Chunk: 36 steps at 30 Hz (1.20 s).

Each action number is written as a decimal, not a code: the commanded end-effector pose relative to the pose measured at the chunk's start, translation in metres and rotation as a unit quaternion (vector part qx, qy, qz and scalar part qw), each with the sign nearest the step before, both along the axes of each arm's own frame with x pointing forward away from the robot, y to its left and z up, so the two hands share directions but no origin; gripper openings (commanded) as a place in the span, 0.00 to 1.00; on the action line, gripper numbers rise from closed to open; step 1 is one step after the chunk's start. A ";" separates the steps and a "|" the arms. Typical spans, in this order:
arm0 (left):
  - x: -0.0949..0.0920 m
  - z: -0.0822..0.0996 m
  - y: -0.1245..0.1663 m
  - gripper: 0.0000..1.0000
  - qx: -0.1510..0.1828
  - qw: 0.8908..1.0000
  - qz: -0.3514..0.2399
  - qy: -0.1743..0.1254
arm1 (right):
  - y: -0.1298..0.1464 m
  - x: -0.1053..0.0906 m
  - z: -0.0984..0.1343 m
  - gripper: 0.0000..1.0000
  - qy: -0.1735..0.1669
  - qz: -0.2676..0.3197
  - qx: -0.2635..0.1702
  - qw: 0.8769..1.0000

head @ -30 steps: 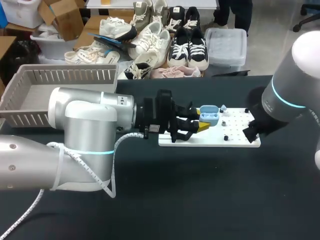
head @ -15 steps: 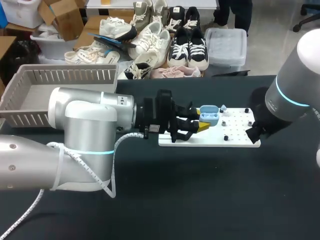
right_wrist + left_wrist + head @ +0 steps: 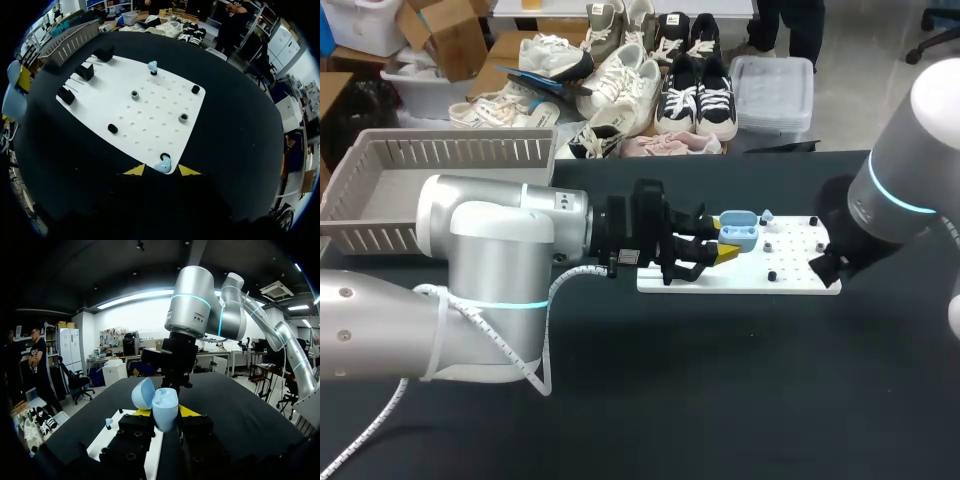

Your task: Pick up each earbud case from the left stands, insert the matching earbuds, close the lid, and place the case in the box.

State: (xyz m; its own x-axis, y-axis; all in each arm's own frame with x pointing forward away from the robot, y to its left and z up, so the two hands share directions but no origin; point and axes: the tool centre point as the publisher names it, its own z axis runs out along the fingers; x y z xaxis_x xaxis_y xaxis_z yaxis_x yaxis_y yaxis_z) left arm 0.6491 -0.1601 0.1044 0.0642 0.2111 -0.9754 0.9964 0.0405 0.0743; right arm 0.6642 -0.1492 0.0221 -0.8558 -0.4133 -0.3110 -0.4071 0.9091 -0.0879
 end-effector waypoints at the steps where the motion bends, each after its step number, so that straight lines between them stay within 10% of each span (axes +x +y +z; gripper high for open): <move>1: -0.001 -0.001 -0.001 0.00 -0.002 1.000 0.004 -0.002 | 0.003 -0.001 -0.001 0.32 -0.003 -0.004 -0.004 1.000; 36: -0.001 -0.001 -0.001 0.00 -0.002 1.000 0.004 -0.002 | 0.002 0.001 -0.002 0.11 0.000 -0.017 -0.005 1.000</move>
State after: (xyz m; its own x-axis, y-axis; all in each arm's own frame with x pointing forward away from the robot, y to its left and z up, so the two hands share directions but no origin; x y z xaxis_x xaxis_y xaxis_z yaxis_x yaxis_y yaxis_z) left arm 0.6491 -0.1601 0.1044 0.0642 0.2110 -0.9754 0.9964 0.0405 0.0743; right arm 0.6668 -0.1478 0.0208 -0.8683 -0.3924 -0.3036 -0.3846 0.9189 -0.0878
